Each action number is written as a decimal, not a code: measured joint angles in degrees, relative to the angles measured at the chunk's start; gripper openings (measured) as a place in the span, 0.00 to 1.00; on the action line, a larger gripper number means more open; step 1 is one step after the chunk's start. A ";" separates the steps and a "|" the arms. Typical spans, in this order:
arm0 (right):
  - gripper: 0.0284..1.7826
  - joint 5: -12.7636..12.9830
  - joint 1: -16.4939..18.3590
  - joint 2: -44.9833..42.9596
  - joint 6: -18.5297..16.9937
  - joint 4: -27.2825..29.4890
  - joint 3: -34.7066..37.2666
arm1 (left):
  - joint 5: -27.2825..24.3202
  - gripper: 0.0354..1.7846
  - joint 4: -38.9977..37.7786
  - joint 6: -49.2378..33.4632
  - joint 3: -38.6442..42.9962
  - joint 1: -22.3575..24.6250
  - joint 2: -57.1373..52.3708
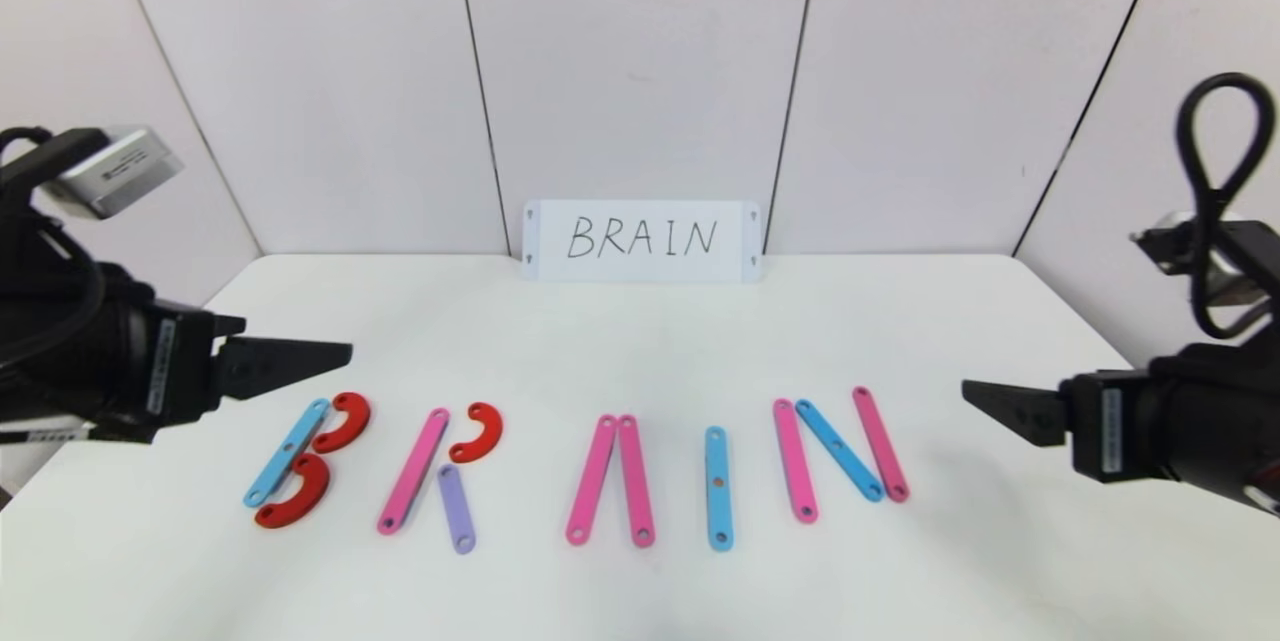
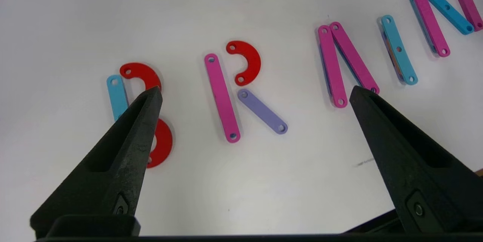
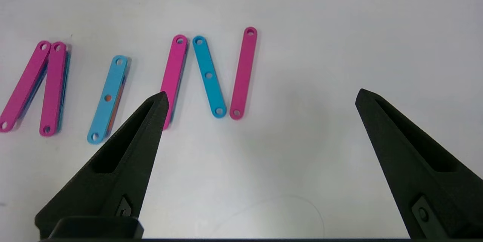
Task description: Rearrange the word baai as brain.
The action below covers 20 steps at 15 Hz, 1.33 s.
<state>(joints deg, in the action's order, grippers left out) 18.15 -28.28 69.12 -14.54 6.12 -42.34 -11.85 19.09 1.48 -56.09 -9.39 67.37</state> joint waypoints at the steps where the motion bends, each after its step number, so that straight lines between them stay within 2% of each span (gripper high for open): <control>1: 0.97 -0.10 -0.11 -4.02 0.30 1.87 1.19 | 0.09 0.97 0.00 0.01 2.38 0.13 -3.39; 5: 0.97 -0.71 -0.02 -19.46 2.83 10.06 4.78 | 0.22 0.97 0.15 0.50 9.59 0.40 -17.12; 7: 0.97 -1.12 1.63 -27.09 4.38 14.24 5.94 | 0.94 0.97 1.11 0.59 12.13 0.41 -24.15; 9: 0.97 -1.40 5.07 -33.54 5.45 17.05 6.38 | 3.01 0.97 4.02 0.61 13.62 0.44 -30.38; 12: 0.97 -1.60 12.19 -41.25 6.12 17.99 6.46 | 7.23 0.97 9.30 0.56 14.06 0.90 -38.38; 15: 0.97 -1.73 18.07 -46.34 6.23 19.53 6.46 | 10.80 0.97 12.41 0.52 13.62 3.50 -43.61; 18: 0.97 -1.32 21.50 -50.93 5.42 22.78 6.79 | 11.06 0.97 14.40 0.56 13.92 5.81 -48.60; 20: 0.97 -1.26 22.14 -52.44 3.55 22.49 7.12 | 11.01 0.97 14.04 0.56 15.54 7.05 -52.37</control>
<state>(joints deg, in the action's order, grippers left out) 16.90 -6.14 16.68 -11.00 28.61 -35.22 -0.84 33.13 2.04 -40.55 -2.34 14.99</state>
